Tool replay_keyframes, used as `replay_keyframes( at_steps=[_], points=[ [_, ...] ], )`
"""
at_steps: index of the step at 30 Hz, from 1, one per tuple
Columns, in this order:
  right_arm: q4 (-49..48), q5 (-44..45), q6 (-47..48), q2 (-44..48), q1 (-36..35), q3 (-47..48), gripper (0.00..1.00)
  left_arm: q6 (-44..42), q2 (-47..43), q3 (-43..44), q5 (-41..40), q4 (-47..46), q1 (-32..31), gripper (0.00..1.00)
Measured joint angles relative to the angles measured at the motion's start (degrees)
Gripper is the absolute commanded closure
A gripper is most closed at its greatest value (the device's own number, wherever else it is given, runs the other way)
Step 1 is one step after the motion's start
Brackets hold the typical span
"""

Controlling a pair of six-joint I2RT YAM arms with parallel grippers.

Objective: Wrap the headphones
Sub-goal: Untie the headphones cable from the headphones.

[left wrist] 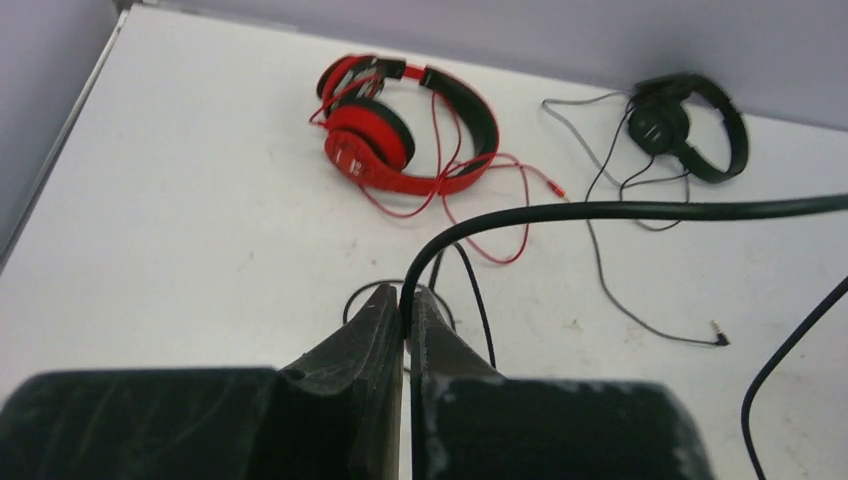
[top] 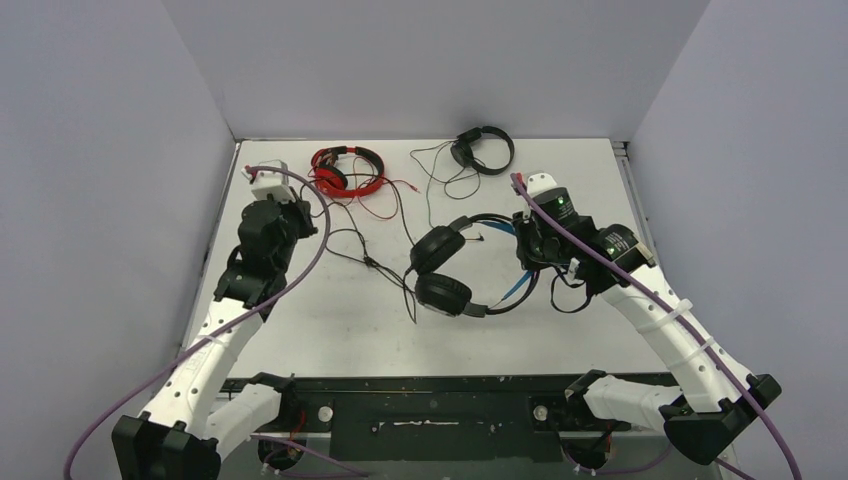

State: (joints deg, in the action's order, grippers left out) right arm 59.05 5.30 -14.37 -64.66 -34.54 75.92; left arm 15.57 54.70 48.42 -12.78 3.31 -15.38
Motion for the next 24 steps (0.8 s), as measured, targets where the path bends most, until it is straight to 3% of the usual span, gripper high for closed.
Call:
replay_keyframes(
  at_steps=[9,10,12,14,18,24],
  points=[
    [0.2,3.5,-1.5,0.1,0.8,1.1,1.00,0.5,-3.1,-5.2,-4.0,7.7,0.4,1.00],
    [0.3,3.8,-1.6,0.1,0.9,1.8,1.00,0.4,-3.2,-5.2,-4.0,7.9,0.4,0.91],
    [0.3,4.0,-1.9,0.1,1.2,3.7,1.00,0.1,-2.9,-5.2,-4.1,8.4,0.4,0.51],
    [0.3,4.7,-2.6,0.1,1.3,6.4,1.00,-0.4,-2.1,-5.2,-4.2,9.1,0.3,0.32],
    [0.7,6.0,-4.7,-0.2,2.1,13.0,1.00,-0.6,-0.9,-5.2,-2.2,10.4,0.4,0.16],
    [0.9,7.1,-8.9,-3.7,5.2,21.3,1.00,-1.1,-5.0,-5.3,1.6,10.8,0.4,0.05]
  ],
)
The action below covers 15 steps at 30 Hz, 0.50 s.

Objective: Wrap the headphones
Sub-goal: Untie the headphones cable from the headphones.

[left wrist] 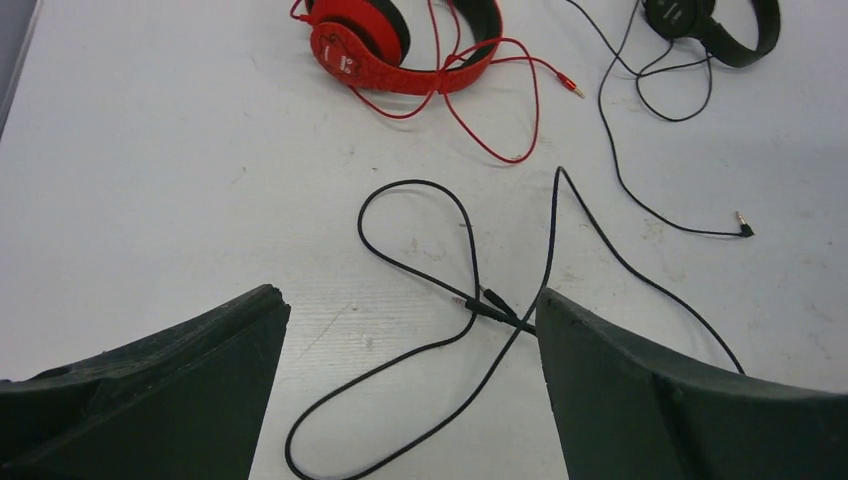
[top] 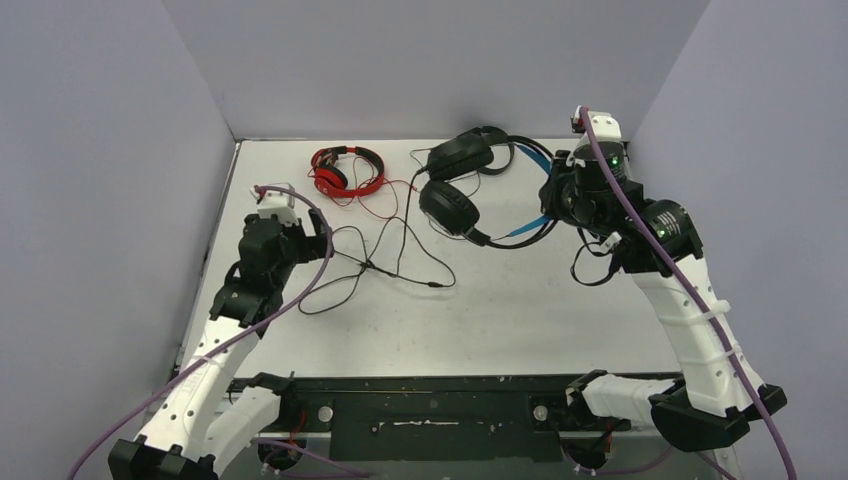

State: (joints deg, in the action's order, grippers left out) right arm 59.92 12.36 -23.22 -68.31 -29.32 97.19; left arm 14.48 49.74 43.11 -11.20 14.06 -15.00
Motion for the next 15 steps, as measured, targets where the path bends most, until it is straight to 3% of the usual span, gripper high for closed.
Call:
replay_keyframes(
  at_steps=[8,15],
  points=[
    [0.5,-2.3,-4.4,-4.4,2.7,0.5,1.00,2.2,-3.8,-1.0,15.6,-1.7,0.0,0.04],
    [0.9,-3.7,-9.5,-4.5,2.9,1.8,1.00,12.2,-3.3,-8.2,29.4,-12.8,0.0,0.03]
  ],
)
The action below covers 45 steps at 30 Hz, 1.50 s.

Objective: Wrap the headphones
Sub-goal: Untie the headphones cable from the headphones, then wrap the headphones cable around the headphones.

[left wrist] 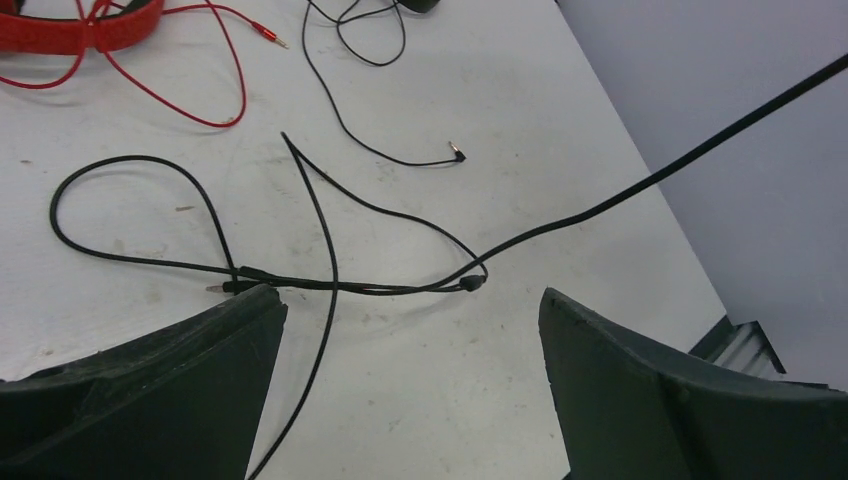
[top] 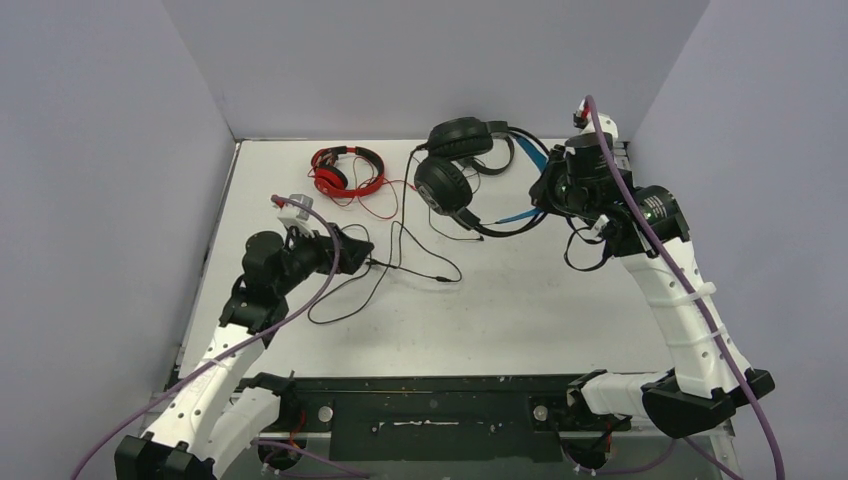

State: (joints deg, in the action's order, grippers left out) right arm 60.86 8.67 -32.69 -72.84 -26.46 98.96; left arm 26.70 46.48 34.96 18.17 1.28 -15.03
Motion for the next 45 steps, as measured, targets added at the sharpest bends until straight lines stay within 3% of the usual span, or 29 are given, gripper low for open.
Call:
replay_keyframes(
  at_steps=[5,12,17,23,28,36,42,45],
  points=[
    [0.9,0.3,-4.7,0.0,0.3,-0.1,1.00,4.7,3.2,0.5,3.1,-3.5,-0.3,0.03],
    [5.0,0.7,-11.0,-3.9,0.6,-1.1,1.00,5.7,14.9,14.7,0.1,11.8,-0.2,0.03],
    [6.9,0.2,-14.6,-8.6,1.1,-5.1,1.00,6.4,12.2,12.7,-0.3,13.6,-0.1,0.03],
    [6.6,-2.3,-17.6,-8.8,2.9,-10.6,1.00,9.2,0.7,0.1,5.0,2.5,-0.3,0.04],
    [4.5,-4.3,-18.8,-6.8,4.0,-13.3,1.00,10.0,-0.2,-5.3,5.7,-8.6,-5.7,0.10],
    [2.8,-8.3,-17.2,-4.0,6.4,-13.2,1.00,7.3,4.6,-8.0,-3.5,-21.1,-20.4,0.29],
    [2.7,-10.7,-17.4,-2.7,7.3,-13.1,1.00,5.5,9.5,-11.4,-11.1,-31.0,-24.3,0.43],
    [2.7,-11.9,-17.5,-1.9,7.4,-13.1,1.00,5.1,11.6,-12.4,-14.6,-33.2,-24.6,0.55]
  ],
)
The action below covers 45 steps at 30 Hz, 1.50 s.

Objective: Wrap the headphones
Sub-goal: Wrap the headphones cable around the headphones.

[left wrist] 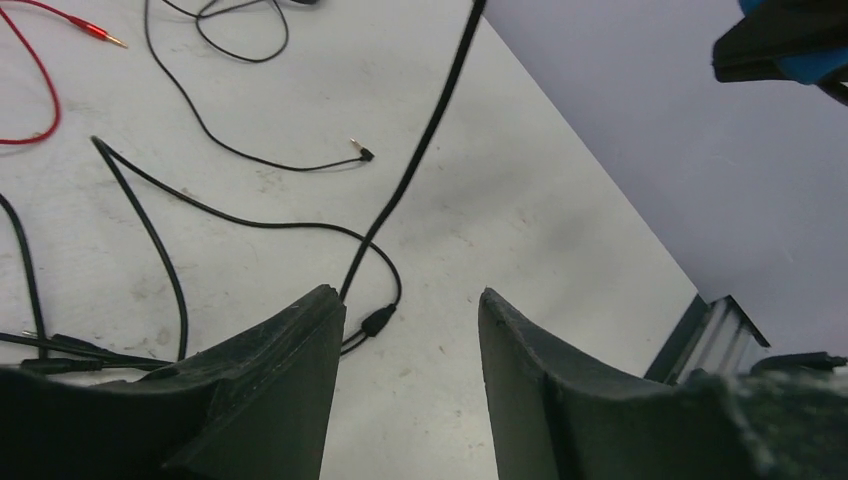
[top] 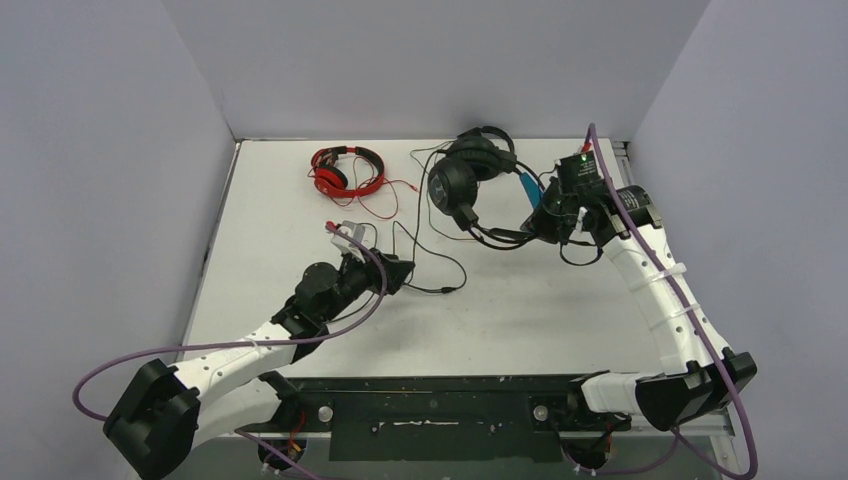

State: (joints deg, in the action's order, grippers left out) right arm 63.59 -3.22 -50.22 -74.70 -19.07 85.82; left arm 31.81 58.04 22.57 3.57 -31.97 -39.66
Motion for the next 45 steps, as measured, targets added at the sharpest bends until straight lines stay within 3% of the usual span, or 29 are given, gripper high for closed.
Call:
replay_keyframes(
  at_steps=[2,6,12,26,32,36,38,45],
  points=[
    [0.0,-0.8,0.0,0.4,0.0,0.0,1.00,-0.6,1.3,-0.1,-2.5,-1.5,0.0,0.56],
    [0.0,-2.2,0.0,0.7,0.0,0.2,1.00,-1.3,3.1,-0.1,-4.9,-3.6,0.0,0.49],
    [0.1,-3.3,-0.2,0.7,0.3,0.2,1.00,-2.5,5.9,-0.1,-3.2,-7.6,0.0,0.58],
    [0.1,-6.4,-1.5,0.9,0.7,0.2,1.00,-5.7,13.5,0.0,-1.2,-13.8,0.0,0.62],
    [0.4,-7.0,-1.6,1.2,0.7,0.5,1.00,-8.0,17.8,1.5,-1.4,-15.5,0.0,0.72],
    [0.5,-7.5,-1.7,1.2,0.7,0.9,1.00,-8.6,20.6,3.9,-0.7,-16.9,0.0,0.94],
    [0.9,-7.7,-1.7,1.2,0.7,1.5,1.00,-8.5,22.2,4.5,-0.3,-18.3,0.0,1.00],
    [2.6,-8.5,-2.4,1.1,0.7,4.1,1.00,-8.3,28.6,9.2,0.4,-19.6,0.0,1.00]
  ],
)
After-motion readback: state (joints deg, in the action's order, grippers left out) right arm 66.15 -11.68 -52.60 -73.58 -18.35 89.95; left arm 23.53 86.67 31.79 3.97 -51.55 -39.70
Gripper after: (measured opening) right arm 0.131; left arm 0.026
